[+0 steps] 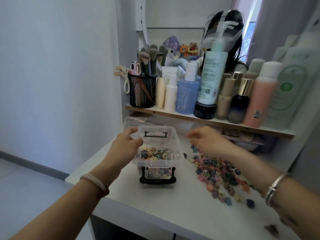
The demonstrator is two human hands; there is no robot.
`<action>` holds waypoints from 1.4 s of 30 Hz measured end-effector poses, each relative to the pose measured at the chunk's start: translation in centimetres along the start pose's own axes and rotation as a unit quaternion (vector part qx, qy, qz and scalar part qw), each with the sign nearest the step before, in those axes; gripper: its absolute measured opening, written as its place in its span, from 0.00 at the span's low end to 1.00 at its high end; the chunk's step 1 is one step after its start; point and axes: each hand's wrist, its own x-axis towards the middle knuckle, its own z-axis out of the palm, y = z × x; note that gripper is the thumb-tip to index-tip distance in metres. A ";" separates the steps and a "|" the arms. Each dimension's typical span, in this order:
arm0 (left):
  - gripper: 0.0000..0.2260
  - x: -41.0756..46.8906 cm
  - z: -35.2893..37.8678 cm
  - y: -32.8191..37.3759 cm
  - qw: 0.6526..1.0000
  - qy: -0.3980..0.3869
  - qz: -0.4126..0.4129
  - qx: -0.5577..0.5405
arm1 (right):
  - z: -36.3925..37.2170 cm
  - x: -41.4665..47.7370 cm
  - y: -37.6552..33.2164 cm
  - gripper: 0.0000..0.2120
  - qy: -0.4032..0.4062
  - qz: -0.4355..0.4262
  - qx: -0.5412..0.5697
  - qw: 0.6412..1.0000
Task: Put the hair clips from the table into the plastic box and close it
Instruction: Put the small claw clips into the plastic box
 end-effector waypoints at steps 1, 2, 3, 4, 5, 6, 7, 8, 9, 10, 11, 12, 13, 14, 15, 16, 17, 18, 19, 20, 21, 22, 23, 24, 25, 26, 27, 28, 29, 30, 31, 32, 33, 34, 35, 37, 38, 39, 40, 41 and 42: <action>0.20 0.1 0.0 0.0 1.000 0.002 -0.001 0.006 | 0.8 0.2 0.8 0.17 -0.030 0.015 -0.049 0.998; 0.20 0.1 0.1 0.0 1.000 0.002 -0.001 0.009 | 1.5 0.5 1.4 0.19 -0.055 0.026 -0.094 0.994; 0.20 0.2 0.1 -0.1 1.000 0.003 -0.001 0.011 | 2.1 0.7 1.7 0.21 -0.075 0.033 -0.126 0.989; 0.20 0.2 0.1 -0.1 1.000 0.003 -0.001 0.014 | 2.5 1.0 1.8 0.24 -0.089 0.039 -0.140 0.985; 0.20 0.3 0.0 -0.2 1.000 0.003 0.000 0.017 | 2.8 1.3 1.8 0.26 -0.097 0.043 -0.145 0.984; 0.20 0.3 0.0 -0.2 1.000 0.003 0.001 0.021 | 2.9 1.6 1.8 0.27 -0.101 0.047 -0.147 0.983; 0.20 0.3 0.0 -0.3 1.000 0.004 0.002 0.023 | 3.0 2.0 1.6 0.26 -0.105 0.048 -0.150 0.982; 0.20 0.3 0.0 -0.3 1.000 0.003 0.004 0.023 | 2.9 2.1 1.4 0.24 -0.107 0.046 -0.153 0.981; 0.20 0.3 0.0 -0.3 1.000 0.001 0.004 0.021 | 2.9 2.2 1.2 0.20 -0.107 0.036 -0.157 0.981; 0.20 0.4 0.0 -0.3 1.000 0.001 0.004 0.019 | 3.0 2.3 1.1 0.17 -0.106 0.020 -0.161 0.981; 0.20 0.4 0.0 -0.3 1.000 0.001 0.005 0.018 | 3.1 2.2 1.0 0.13 -0.105 0.001 -0.167 0.980; 0.20 0.4 0.0 -0.3 1.000 0.001 0.005 0.017 | 3.2 2.1 0.9 0.11 -0.102 -0.017 -0.175 0.979; 0.20 0.3 0.0 -0.2 1.000 0.001 0.005 0.017 | 3.4 2.1 1.0 0.10 -0.096 -0.034 -0.183 0.978; 0.20 0.4 0.0 -0.2 1.000 0.001 0.006 0.018 | 3.5 2.0 1.1 0.09 -0.089 -0.047 -0.191 0.977; 0.20 0.4 0.0 -0.3 1.000 0.001 0.006 0.019 | 3.5 1.9 1.2 0.09 -0.084 -0.058 -0.195 0.975; 0.20 0.4 0.0 -0.3 1.000 0.000 0.008 0.019 | 3.5 1.9 1.3 0.10 -0.081 -0.064 -0.198 0.975; 0.20 0.4 0.0 -0.3 1.000 0.001 0.008 0.019 | 3.4 1.8 1.4 0.10 -0.079 -0.069 -0.197 0.975; 0.20 0.4 0.0 -0.3 1.000 0.001 0.008 0.019 | 3.3 1.8 1.4 0.11 -0.072 -0.074 -0.193 0.976; 0.20 0.4 0.1 -0.3 1.000 0.002 0.009 0.019 | 3.0 1.7 1.3 0.10 -0.050 -0.078 -0.183 0.979; 0.20 0.4 0.1 -0.3 1.000 0.003 0.009 0.020 | 2.5 1.5 1.0 0.09 -0.003 -0.086 -0.163 0.983; 0.20 0.4 0.1 -0.2 1.000 0.003 0.009 0.020 | 1.8 1.3 0.4 0.08 0.063 -0.095 -0.127 0.985; 0.20 0.4 0.1 -0.2 1.000 0.003 0.008 0.019 | 1.1 1.1 -0.4 0.07 0.124 -0.106 -0.069 0.984; 0.20 0.4 0.1 -0.2 1.000 0.004 0.008 0.020 | 0.2 0.7 -1.3 0.06 0.154 -0.118 0.006 0.981; 0.20 0.4 0.1 -0.2 1.000 0.003 0.007 0.021 | -0.5 0.3 -2.1 0.05 0.143 -0.132 0.080 0.978; 0.20 0.5 0.2 -0.1 1.000 0.001 0.005 0.021 | -1.2 -0.1 -2.8 0.05 0.108 -0.145 0.129 0.975; 0.20 0.5 0.2 -0.1 1.000 -0.001 0.003 0.021 | -1.5 -0.3 -3.2 0.06 0.074 -0.148 0.142 0.976; 0.20 0.4 0.1 -0.1 1.000 -0.002 0.002 0.022 | -1.7 -0.3 -3.2 0.07 0.056 -0.144 0.134 0.979; 0.20 0.4 0.1 -0.1 1.000 -0.003 0.001 0.022 | -1.6 -0.2 -2.9 0.08 0.060 -0.132 0.119 0.982; 0.20 0.4 0.1 -0.1 1.000 -0.003 0.001 0.021 | -1.5 0.0 -2.4 0.09 0.073 -0.109 0.101 0.986; 0.20 0.4 0.1 -0.2 1.000 -0.002 0.001 0.020 | -1.4 0.2 -1.8 0.10 0.076 -0.079 0.077 0.991; 0.20 0.4 0.1 -0.2 1.000 -0.002 0.002 0.019 | -1.0 0.3 -1.0 0.11 0.059 -0.047 0.039 0.996; 0.20 0.4 0.1 -0.2 1.000 -0.001 0.003 0.019 | -0.5 0.4 -0.3 0.13 0.022 -0.023 -0.014 0.999; 0.20 0.4 0.1 -0.1 1.000 -0.001 0.003 0.019 | 0.1 0.4 0.4 0.14 -0.025 -0.008 -0.066 0.998; 0.20 0.4 0.2 -0.1 1.000 -0.001 0.003 0.018 | 0.7 0.4 0.9 0.15 -0.065 -0.002 -0.109 0.992; 0.20 0.4 0.2 0.0 1.000 -0.001 0.002 0.017 | 1.1 0.3 1.1 0.16 -0.091 -0.003 -0.145 0.985; 0.20 0.4 0.2 -0.1 1.000 -0.003 0.003 0.017 | 1.8 0.2 1.2 0.14 -0.101 -0.021 -0.190 0.976; 0.20 0.4 0.2 -0.1 1.000 -0.004 0.002 0.017 | 2.1 0.3 1.2 0.12 -0.095 -0.032 -0.199 0.975; 0.20 0.5 0.2 -0.1 1.000 -0.004 0.001 0.018 | 2.2 0.3 1.2 0.10 -0.089 -0.035 -0.202 0.975; 0.20 0.5 0.1 -0.1 1.000 -0.004 0.000 0.019 | 2.4 0.4 1.2 0.09 -0.081 -0.035 -0.202 0.975; 0.20 0.5 0.1 -0.2 1.000 -0.004 -0.001 0.019 | 2.6 0.6 1.2 0.10 -0.069 -0.034 -0.202 0.976; 0.20 0.5 0.1 -0.2 1.000 -0.005 -0.003 0.017 | 2.7 0.8 1.1 0.11 -0.050 -0.032 -0.198 0.978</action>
